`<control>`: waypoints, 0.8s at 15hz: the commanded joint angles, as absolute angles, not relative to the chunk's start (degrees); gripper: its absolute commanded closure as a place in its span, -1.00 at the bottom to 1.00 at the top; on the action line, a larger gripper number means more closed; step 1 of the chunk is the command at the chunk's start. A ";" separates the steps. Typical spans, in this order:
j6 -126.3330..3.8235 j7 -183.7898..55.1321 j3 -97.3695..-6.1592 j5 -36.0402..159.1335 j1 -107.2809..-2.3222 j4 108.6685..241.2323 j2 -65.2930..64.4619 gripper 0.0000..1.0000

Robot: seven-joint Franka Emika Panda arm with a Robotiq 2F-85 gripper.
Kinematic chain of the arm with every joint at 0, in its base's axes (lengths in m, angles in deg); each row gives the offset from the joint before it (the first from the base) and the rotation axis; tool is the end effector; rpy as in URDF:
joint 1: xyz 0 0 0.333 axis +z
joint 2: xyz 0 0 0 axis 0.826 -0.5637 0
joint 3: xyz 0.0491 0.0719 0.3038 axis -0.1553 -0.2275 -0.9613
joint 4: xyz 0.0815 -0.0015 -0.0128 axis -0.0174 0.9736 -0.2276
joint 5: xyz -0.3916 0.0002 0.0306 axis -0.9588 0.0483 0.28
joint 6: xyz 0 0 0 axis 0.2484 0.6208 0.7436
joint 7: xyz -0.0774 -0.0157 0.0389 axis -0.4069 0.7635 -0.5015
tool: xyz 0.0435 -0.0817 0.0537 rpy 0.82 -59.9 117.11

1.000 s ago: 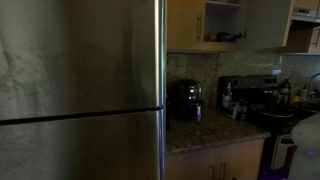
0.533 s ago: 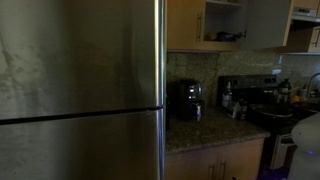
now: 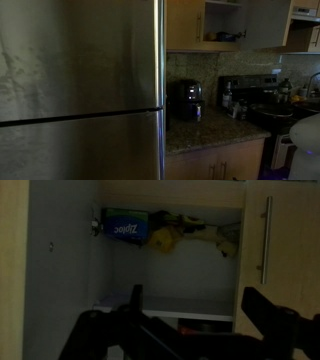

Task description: Open the right door of the cabinet above the air fryer

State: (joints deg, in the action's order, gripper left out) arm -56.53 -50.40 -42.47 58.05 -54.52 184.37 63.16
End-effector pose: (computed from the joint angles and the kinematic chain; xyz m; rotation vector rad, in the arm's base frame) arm 0.2077 -0.1369 0.9430 2.3879 -0.1153 1.7846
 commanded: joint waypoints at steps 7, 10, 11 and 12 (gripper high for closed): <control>-57.71 -50.24 -34.50 58.50 -60.83 185.00 59.60 -1.00; -58.63 -50.40 -32.44 57.68 -63.17 184.91 58.32 -1.00; -59.28 -50.52 -31.63 57.39 -64.10 185.08 57.75 -1.00; -59.94 -50.81 -30.89 57.17 -65.13 185.03 57.09 -1.00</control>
